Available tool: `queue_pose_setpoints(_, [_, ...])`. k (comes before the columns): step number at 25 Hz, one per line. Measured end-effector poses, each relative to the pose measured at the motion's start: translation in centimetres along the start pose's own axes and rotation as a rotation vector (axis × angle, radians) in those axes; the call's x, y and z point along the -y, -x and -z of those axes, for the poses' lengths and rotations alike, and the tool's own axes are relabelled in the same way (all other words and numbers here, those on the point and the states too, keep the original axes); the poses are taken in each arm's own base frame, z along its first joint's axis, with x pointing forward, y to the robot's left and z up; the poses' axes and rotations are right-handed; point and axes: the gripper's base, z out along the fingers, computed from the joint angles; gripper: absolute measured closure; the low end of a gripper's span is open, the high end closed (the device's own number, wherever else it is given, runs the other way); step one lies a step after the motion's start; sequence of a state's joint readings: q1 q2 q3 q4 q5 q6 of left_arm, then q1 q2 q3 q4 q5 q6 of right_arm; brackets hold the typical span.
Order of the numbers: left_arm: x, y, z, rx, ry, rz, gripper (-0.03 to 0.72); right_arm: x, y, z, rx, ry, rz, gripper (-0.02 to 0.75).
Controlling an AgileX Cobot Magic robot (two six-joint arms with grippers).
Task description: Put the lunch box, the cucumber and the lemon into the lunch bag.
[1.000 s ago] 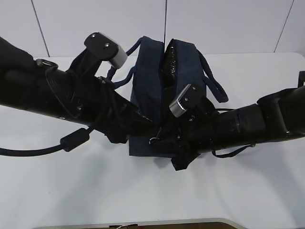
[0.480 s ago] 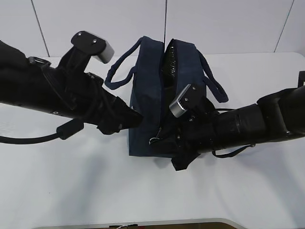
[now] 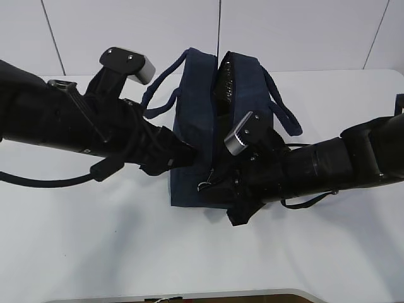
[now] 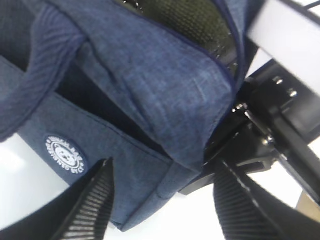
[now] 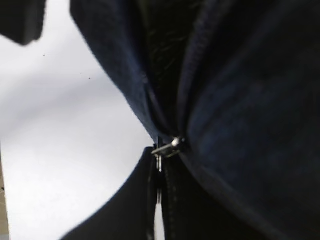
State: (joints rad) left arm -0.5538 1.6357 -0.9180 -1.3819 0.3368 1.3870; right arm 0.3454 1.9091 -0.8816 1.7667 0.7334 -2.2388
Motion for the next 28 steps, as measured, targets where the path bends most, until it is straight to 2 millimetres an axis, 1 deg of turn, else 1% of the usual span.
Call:
queue_pose_setpoints(8, [-0.3,0.8,-1.3,0.004,-0.014,-0.001,0.233,0.0,0.0,0.0,0.000,0.000,-0.013,0.733])
queue_pose_setpoints(13, [-0.4,1.0,-1.2,0.002,-0.037,-0.004,0.241,0.0,0.0,0.0,0.000,0.000,-0.013,0.733])
queue_pose_setpoints(15, [-0.7,0.9,-1.1,0.000,-0.044,0.000,0.271,0.0,0.0,0.0,0.000,0.000,-0.013,0.733])
queue_pose_setpoints(21, [-2.2,0.9,-0.5,0.000,-0.062,0.030,0.454,0.0,0.0,0.0,0.000,0.000,-0.013,0.733])
queue_pose_setpoints(24, [-2.4,0.8,-0.3,-0.001,-0.075,0.038,0.488,0.0,0.1,0.0,0.001,-0.001,-0.011,0.733])
queue_pose_setpoints(28, [-2.1,0.8,-0.3,-0.007,-0.112,0.028,0.520,0.0,0.1,0.0,0.001,-0.001,-0.011,0.733])
